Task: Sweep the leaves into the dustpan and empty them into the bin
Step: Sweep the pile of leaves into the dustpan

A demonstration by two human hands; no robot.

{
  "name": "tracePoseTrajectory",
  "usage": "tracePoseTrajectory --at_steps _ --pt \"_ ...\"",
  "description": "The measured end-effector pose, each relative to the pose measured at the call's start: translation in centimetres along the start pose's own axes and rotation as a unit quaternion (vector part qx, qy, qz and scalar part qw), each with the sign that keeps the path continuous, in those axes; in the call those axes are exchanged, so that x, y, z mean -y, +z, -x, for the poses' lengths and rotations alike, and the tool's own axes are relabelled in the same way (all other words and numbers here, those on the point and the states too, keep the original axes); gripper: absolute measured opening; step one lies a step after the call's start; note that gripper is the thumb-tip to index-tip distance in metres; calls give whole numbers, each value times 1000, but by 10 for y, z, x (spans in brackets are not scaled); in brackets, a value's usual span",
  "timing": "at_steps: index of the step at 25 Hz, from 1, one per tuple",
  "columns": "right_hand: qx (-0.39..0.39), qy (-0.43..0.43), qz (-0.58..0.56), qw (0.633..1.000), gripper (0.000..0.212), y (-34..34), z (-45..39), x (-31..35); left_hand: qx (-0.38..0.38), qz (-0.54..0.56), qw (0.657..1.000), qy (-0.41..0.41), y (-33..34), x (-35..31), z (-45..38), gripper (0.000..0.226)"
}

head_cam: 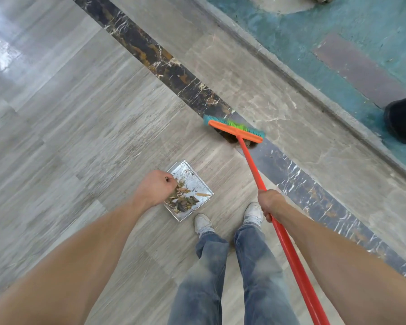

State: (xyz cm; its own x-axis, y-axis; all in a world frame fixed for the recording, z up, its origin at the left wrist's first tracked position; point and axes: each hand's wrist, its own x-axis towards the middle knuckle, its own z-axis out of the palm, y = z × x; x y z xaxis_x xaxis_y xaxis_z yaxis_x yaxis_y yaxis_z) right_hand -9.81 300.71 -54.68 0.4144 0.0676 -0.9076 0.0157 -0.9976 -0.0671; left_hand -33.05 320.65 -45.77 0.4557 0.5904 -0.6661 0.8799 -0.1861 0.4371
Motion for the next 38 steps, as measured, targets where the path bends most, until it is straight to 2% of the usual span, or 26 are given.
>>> tracePoseTrajectory --at_steps 3,6,8,10,13,17,20,24,27,30,35,38 --pt "53 -23 47 997 32 50 23 -18 -6 -41 999 -12 4 2 -2 27" --pt "169 36 -77 982 32 77 78 -42 1 -35 999 -2 10 0 1 29" --pt "247 76 -140 956 32 68 111 -51 -3 -25 1000 6 6 -3 0 33" --pt "278 80 -150 946 32 43 128 -57 -5 -24 1000 2 -1 -8 -1 32" --pt "226 47 -157 960 31 -7 116 -51 3 -28 1000 -4 -5 -14 -2 28" --pt "82 15 -176 981 28 -80 51 -18 7 -10 1000 2 0 -12 -9 31" --pt "-20 15 -152 988 29 -122 -13 -5 -8 -27 1000 2 8 -2 -16 35" --pt "-83 43 -109 990 22 -152 -81 -7 -38 -54 997 -26 16 12 -21 35" --pt "-74 51 -61 994 22 -137 -91 -18 -43 -55 997 -34 15 13 -19 33" --pt "-36 76 -48 995 29 -84 -61 -40 -35 -67 996 -41 14 7 -17 29" --pt "86 96 -90 988 40 29 40 -59 -14 -84 996 -38 12 -26 -24 27" --pt "159 95 -138 973 37 38 95 -64 -15 -90 996 -8 14 -43 -26 28"
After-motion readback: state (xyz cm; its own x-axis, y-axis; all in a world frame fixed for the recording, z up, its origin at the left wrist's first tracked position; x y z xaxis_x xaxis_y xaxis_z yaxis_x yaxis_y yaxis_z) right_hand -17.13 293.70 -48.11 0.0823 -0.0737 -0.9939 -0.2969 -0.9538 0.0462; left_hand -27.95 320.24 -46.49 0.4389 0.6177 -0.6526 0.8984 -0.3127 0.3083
